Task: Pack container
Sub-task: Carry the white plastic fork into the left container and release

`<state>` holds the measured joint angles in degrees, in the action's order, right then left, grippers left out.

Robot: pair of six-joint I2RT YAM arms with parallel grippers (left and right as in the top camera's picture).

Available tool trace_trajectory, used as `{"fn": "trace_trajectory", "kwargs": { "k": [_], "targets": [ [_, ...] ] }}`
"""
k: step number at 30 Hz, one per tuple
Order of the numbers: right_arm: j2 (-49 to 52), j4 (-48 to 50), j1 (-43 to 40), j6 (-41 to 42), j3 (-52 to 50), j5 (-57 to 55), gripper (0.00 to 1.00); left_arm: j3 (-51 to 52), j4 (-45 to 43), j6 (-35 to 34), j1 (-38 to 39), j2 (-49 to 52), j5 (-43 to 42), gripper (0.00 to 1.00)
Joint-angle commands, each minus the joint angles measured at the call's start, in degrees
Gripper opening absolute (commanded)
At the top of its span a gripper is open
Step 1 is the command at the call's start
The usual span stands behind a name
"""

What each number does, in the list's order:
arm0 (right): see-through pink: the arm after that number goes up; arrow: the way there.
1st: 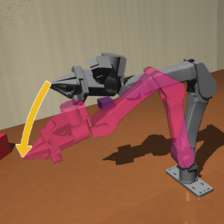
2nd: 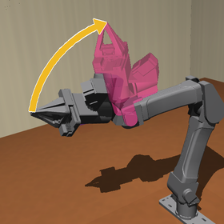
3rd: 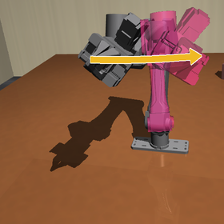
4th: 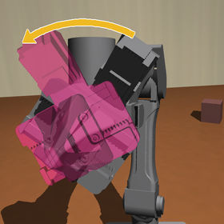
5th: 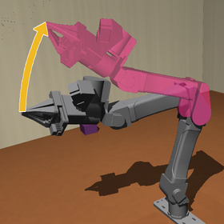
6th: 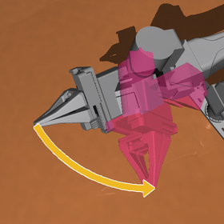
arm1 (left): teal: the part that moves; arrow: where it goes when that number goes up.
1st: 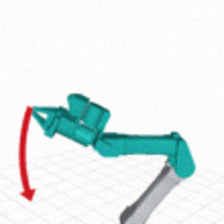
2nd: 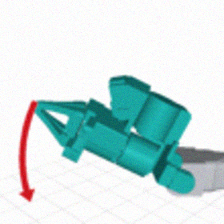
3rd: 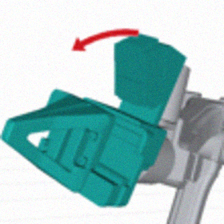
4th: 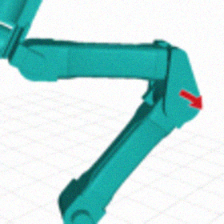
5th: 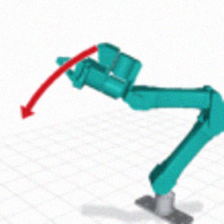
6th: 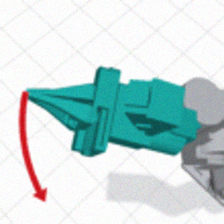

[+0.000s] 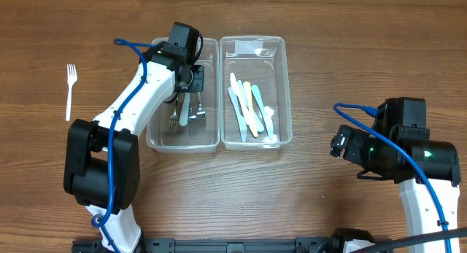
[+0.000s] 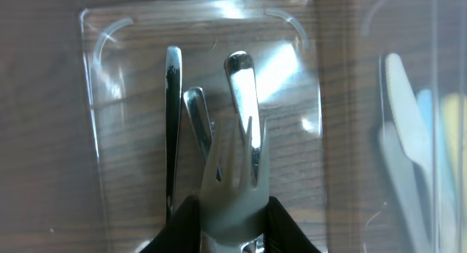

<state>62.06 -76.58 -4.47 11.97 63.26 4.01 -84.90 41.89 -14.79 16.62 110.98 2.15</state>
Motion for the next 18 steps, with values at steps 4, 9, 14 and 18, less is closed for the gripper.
{"fn": "trace_trajectory", "kwargs": {
  "k": [4, 9, 14, 18],
  "targets": [
    [-0.2, 0.0, 0.0, -0.2, 0.4, -0.4, 0.99, -11.2, 8.9, 7.2, -0.4, -6.0, 4.5, 0.98],
    [-0.2, 0.0, 0.0, -0.2, 0.4, -0.5, 0.99, -26.6, 20.8, 10.1, -10.0, -11.7, 8.6, 1.00],
    [-0.2, 0.0, 0.0, -0.2, 0.4, -0.5, 0.99, -28.1, 21.4, 10.1, -28.8, -11.1, 8.3, 1.00],
    [-0.2, 0.0, 0.0, -0.2, 0.4, -0.4, 0.99, -26.9, 21.1, 13.8, -37.1, -5.2, 3.1, 1.00]
  ]
}}
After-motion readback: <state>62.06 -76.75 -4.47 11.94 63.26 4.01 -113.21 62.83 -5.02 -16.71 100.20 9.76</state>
